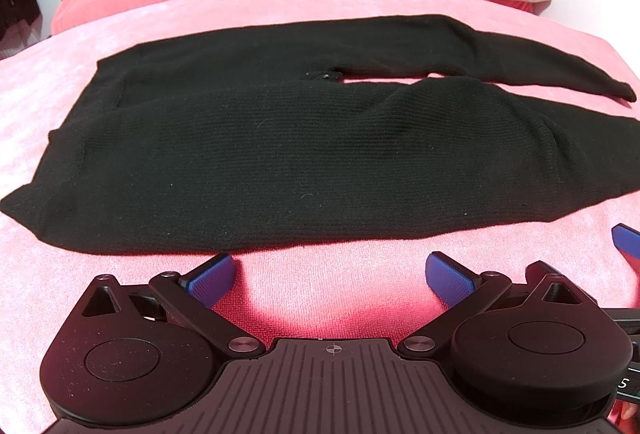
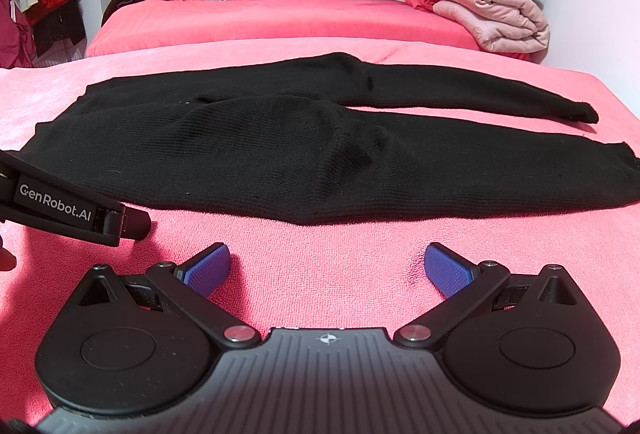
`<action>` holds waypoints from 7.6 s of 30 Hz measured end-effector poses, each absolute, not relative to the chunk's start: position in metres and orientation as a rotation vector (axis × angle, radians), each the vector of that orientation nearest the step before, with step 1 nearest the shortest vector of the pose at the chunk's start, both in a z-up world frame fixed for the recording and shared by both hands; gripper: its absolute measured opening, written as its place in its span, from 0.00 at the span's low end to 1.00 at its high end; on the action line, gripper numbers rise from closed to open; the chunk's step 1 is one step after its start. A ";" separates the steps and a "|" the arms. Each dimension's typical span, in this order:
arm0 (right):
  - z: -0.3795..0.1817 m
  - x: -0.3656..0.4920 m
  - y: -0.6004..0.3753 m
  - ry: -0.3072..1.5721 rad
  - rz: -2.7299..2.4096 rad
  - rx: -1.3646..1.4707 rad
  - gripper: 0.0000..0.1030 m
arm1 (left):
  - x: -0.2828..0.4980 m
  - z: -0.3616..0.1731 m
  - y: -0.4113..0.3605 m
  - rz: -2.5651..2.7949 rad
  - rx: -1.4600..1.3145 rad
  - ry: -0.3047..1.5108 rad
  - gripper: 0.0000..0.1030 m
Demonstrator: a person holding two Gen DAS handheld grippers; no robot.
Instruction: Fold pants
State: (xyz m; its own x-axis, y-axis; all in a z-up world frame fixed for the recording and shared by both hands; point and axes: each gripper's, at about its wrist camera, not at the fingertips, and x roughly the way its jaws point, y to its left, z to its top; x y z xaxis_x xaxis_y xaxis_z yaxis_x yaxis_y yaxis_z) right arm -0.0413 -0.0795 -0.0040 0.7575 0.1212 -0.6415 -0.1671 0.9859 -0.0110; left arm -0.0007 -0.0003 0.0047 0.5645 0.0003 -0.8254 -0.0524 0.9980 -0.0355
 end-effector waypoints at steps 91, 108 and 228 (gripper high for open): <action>0.013 0.005 -0.250 0.694 0.057 0.622 0.70 | 0.007 0.004 0.127 0.179 -0.359 0.908 1.00; -0.019 -0.020 -0.322 0.535 -0.093 0.849 0.10 | 0.007 -0.001 0.111 0.187 -0.206 0.907 1.00; 0.064 0.013 -0.342 0.680 0.059 0.654 0.34 | 0.027 0.047 0.192 0.095 -0.466 0.683 0.71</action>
State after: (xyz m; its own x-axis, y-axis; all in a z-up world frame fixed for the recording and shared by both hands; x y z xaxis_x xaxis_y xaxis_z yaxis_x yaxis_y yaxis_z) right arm 0.0126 -0.3417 0.0637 0.7837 0.2568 -0.5656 0.1558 0.8002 0.5792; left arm 0.0274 0.1923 0.0472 0.7755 -0.0660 -0.6279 -0.2343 0.8934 -0.3833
